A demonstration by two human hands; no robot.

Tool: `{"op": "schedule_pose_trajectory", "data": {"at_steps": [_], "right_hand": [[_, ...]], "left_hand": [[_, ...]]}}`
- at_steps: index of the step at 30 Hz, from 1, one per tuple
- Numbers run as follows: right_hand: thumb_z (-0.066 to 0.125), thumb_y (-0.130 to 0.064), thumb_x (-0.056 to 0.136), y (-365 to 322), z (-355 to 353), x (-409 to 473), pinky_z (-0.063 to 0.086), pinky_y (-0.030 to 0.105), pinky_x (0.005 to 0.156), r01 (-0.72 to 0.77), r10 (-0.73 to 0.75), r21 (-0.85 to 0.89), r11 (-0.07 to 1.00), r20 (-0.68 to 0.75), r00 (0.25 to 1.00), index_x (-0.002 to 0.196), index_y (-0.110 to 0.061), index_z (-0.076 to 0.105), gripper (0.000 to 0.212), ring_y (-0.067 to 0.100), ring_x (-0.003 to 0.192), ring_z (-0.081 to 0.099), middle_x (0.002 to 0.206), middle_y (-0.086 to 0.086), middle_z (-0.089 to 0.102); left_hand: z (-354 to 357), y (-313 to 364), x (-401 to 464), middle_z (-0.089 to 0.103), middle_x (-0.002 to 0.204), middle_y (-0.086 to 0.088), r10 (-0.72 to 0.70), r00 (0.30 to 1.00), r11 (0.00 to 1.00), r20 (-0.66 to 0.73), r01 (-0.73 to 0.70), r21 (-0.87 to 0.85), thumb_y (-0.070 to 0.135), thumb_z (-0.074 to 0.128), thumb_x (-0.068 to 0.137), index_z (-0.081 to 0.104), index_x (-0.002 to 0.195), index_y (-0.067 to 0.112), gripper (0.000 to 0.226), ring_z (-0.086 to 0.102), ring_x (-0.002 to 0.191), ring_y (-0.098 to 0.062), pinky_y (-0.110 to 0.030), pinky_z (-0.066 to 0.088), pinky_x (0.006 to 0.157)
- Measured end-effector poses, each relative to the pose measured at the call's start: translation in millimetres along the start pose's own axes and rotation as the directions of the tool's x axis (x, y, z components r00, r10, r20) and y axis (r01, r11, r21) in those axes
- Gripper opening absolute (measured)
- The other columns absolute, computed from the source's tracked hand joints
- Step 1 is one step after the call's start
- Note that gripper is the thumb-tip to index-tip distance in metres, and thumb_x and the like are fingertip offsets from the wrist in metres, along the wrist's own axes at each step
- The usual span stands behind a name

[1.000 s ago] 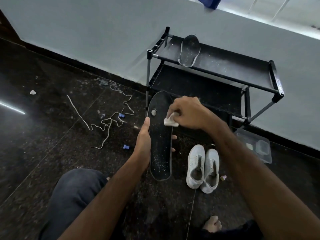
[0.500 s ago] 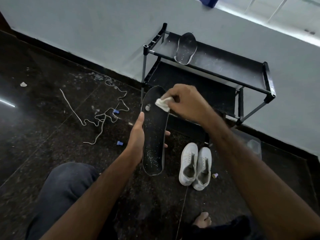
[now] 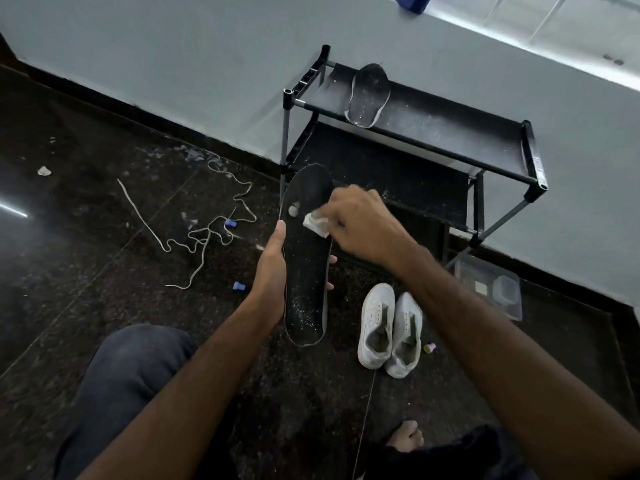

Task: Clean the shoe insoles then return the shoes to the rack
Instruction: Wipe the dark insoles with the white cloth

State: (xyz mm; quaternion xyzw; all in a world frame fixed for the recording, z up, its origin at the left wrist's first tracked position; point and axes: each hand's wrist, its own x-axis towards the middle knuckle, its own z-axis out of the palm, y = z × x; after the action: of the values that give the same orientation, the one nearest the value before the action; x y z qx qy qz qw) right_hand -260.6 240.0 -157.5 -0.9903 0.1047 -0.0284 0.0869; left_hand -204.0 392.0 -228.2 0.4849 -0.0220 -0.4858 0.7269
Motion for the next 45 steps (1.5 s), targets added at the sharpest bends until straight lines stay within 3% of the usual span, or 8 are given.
{"op": "schedule_pose_trajectory", "data": {"at_steps": [5, 11, 14, 17, 23, 33, 40, 45], "right_hand": [[0.064, -0.02, 0.087, 10.2, -24.1, -9.5, 0.047, 0.034, 0.092, -0.028, -0.018, 0.108, 0.994, 0.399, 0.917, 0.09, -0.021, 0.079, 0.015, 0.004, 0.086, 0.064, 0.091, -0.012, 0.071], [0.059, -0.019, 0.094, 2.5, -18.5, -2.7, 0.04, 0.022, 0.078, -0.058, 0.083, 0.18, 0.982, -0.14, 0.987, 0.113, -0.023, 0.074, 0.024, 0.007, 0.088, 0.052, 0.096, -0.008, 0.06], [0.057, -0.027, 0.097, -11.3, 0.3, -7.1, 0.037, 0.036, 0.096, 0.044, -0.044, -0.001, 0.999, 0.082, 0.996, 0.119, -0.027, 0.071, 0.026, 0.008, 0.096, 0.049, 0.097, -0.01, 0.055], [0.061, -0.029, 0.087, -9.7, -24.6, -3.4, 0.04, 0.044, 0.104, 0.003, 0.01, -0.052, 0.999, 0.245, 0.969, 0.086, -0.024, 0.078, 0.018, 0.007, 0.084, 0.063, 0.086, -0.01, 0.071], [0.058, -0.022, 0.091, -17.9, -30.5, 4.0, 0.045, 0.028, 0.084, -0.159, 0.177, 0.12, 0.98, -0.158, 0.971, 0.106, -0.026, 0.077, 0.025, 0.007, 0.087, 0.057, 0.095, -0.009, 0.064], [0.055, -0.021, 0.097, -35.8, 39.1, -12.9, 0.038, 0.036, 0.089, -0.164, 0.187, 0.133, 0.977, -0.181, 0.966, 0.121, -0.025, 0.07, 0.029, 0.013, 0.096, 0.047, 0.098, -0.008, 0.055], [0.063, -0.019, 0.09, -43.3, -3.7, -29.2, 0.051, 0.029, 0.084, -0.059, -0.068, 0.364, 0.93, 0.328, 0.942, 0.098, -0.022, 0.079, 0.018, 0.009, 0.087, 0.062, 0.094, -0.009, 0.068], [0.059, -0.025, 0.095, -22.3, 3.5, -18.7, 0.044, 0.037, 0.092, -0.189, 0.212, 0.237, 0.953, -0.074, 0.975, 0.119, -0.03, 0.072, 0.027, 0.007, 0.095, 0.053, 0.1, -0.01, 0.062]], "left_hand": [[-1.0, -1.1, 1.3, 0.073, 0.09, -0.02, -0.02, 0.999, 1.0, -0.037, 0.02, -0.008, 0.059, 0.029, 0.104, 0.07, 0.114, 0.001, 0.072, 0.07, 0.072, -0.03, -0.044, 0.06, 0.058], [-0.1, -1.5, 3.3, 0.073, 0.115, -0.02, 0.01, 1.0, 0.999, -0.01, -0.01, -0.039, 0.059, 0.027, 0.105, 0.066, 0.127, 0.003, 0.072, 0.072, 0.087, -0.03, -0.043, 0.061, 0.061], [1.5, -2.7, 1.5, 0.074, 0.102, -0.021, 0.021, 1.0, 0.999, -0.006, -0.021, -0.025, 0.059, 0.028, 0.104, 0.067, 0.124, 0.001, 0.072, 0.071, 0.075, -0.029, -0.041, 0.06, 0.057], [4.6, -6.6, 0.3, 0.072, 0.099, -0.023, 0.028, 1.0, 1.0, -0.001, -0.028, -0.008, 0.06, 0.029, 0.104, 0.066, 0.124, -0.001, 0.074, 0.069, 0.07, -0.032, -0.042, 0.059, 0.059], [4.7, -4.5, 3.3, 0.07, 0.123, -0.022, 0.03, 0.999, 0.993, 0.032, -0.026, -0.114, 0.056, 0.029, 0.105, 0.064, 0.132, 0.008, 0.065, 0.067, 0.108, -0.037, -0.05, 0.061, 0.076], [-7.9, 3.2, 12.8, 0.069, 0.128, -0.015, 0.063, 0.994, 0.978, 0.084, -0.045, -0.205, 0.043, 0.022, 0.11, 0.058, 0.133, 0.005, 0.058, 0.067, 0.118, -0.023, -0.033, 0.053, 0.096], [-8.9, 4.6, 12.2, 0.069, 0.127, -0.019, -0.002, 1.0, 0.978, 0.009, 0.004, -0.206, 0.054, 0.027, 0.107, 0.058, 0.135, 0.005, 0.064, 0.069, 0.114, -0.028, -0.041, 0.053, 0.095], [-4.8, 2.7, 11.8, 0.064, 0.137, -0.017, 0.023, 0.996, 0.977, 0.084, -0.004, -0.212, 0.052, 0.023, 0.107, 0.053, 0.141, 0.006, 0.065, 0.061, 0.127, -0.027, -0.041, 0.046, 0.107]]}}
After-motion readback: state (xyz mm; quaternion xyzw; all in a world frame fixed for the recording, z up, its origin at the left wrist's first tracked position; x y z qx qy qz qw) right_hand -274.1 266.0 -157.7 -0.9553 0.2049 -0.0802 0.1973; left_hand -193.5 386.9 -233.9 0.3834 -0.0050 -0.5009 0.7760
